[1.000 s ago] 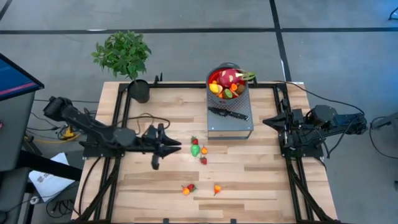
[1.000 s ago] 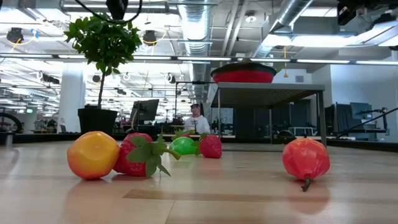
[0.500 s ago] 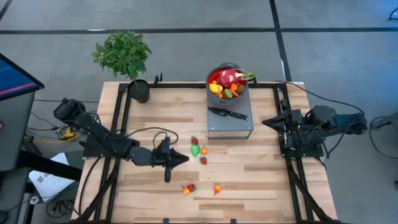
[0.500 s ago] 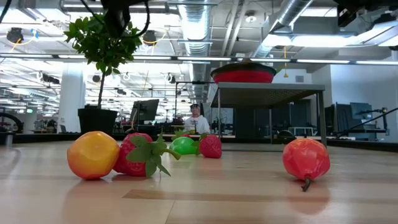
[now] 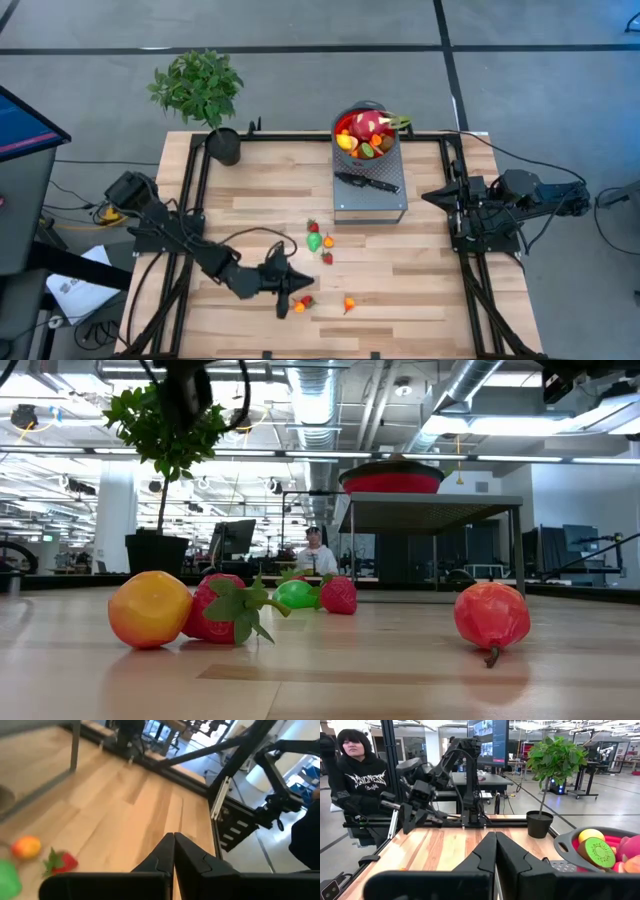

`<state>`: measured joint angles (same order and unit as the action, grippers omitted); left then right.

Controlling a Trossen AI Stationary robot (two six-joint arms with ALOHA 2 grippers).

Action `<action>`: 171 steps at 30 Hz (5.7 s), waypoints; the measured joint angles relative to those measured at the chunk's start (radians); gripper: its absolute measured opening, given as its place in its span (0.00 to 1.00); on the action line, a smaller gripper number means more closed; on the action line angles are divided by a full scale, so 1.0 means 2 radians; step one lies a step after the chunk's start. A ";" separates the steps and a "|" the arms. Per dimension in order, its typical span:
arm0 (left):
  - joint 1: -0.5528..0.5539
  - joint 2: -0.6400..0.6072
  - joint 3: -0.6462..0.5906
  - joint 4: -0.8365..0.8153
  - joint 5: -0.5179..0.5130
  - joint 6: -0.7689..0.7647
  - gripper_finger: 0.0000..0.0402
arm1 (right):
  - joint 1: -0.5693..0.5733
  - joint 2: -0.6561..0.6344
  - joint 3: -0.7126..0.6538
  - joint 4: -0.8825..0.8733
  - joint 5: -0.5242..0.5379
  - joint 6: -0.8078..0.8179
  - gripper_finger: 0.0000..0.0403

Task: Pick & Place Fruit
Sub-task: Put the strawberry into the red colander on the shelf

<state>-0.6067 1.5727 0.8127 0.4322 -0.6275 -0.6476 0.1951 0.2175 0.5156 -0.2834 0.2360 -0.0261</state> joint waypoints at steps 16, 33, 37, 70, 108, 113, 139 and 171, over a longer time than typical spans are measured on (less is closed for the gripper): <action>0.056 0.008 0.000 -0.054 -0.125 -0.017 0.00 | 0.000 0.000 0.000 0.000 0.000 0.000 0.00; 0.131 0.008 0.000 -0.051 -0.114 -0.015 0.01 | 0.000 0.002 -0.014 0.016 0.012 -0.020 0.00; 0.136 0.008 0.000 -0.050 -0.115 -0.015 0.01 | 0.004 0.002 -0.014 0.007 0.012 0.003 0.00; 0.106 0.013 0.067 -0.052 -0.158 -0.033 0.00 | 0.007 0.002 -0.015 -0.022 0.014 -0.026 0.00; 0.084 0.115 0.135 -0.109 -0.176 0.019 0.00 | 0.006 0.002 -0.015 -0.030 0.014 0.000 0.00; 0.097 0.115 0.135 -0.110 -0.153 0.021 0.00 | 0.006 0.002 -0.015 -0.030 0.014 0.000 0.00; 0.139 0.115 0.135 -0.162 -0.115 -0.093 0.63 | 0.006 0.002 -0.015 -0.053 0.014 0.000 0.00; 0.211 0.114 0.059 -0.290 0.039 -0.244 0.76 | 0.006 0.002 -0.015 -0.052 0.014 0.000 0.00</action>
<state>-0.1837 1.8015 0.9299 -0.1474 -0.5488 -1.1350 0.2077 0.2222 0.4858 -0.3882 0.2634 -0.0254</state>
